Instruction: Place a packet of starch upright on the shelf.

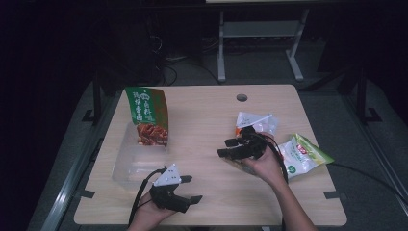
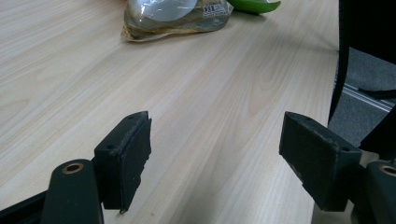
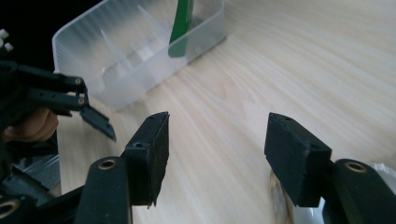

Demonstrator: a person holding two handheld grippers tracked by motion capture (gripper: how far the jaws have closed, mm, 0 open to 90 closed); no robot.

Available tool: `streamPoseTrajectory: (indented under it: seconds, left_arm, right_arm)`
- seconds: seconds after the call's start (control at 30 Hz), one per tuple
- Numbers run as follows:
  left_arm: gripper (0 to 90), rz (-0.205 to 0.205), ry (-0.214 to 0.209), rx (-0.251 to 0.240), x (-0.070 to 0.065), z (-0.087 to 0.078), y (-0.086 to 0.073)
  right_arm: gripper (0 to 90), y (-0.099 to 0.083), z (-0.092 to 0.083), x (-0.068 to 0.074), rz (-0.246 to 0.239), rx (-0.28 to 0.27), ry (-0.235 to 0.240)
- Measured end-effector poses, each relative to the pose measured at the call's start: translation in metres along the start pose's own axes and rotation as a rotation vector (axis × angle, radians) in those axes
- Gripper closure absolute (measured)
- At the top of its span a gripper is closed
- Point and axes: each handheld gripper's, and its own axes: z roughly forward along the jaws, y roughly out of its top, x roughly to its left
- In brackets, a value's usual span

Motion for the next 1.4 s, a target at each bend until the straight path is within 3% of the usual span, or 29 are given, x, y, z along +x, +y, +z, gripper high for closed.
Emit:
streamPoseTrajectory:
  seconds: [0.57,0.77,1.0,1.4]
  left_arm:
    - [24.6,0.017,-0.013,0.006,-0.004,0.002,-0.002]
    - [24.6,0.023,-0.014,0.0,-0.005,-0.001,-0.001]
    - [24.6,0.024,-0.011,-0.009,-0.004,-0.004,0.0]
    - [24.6,0.03,-0.014,0.002,-0.006,-0.002,-0.001]
  right_arm:
    - [39.0,-0.034,-0.02,0.0,0.024,-0.039,-0.011]
    - [39.1,-0.046,-0.035,-0.006,0.069,-0.064,-0.044]
    - [39.2,-0.049,-0.046,-0.011,0.066,-0.089,-0.083]
    - [40.2,-0.056,-0.069,-0.027,0.107,-0.11,-0.172]
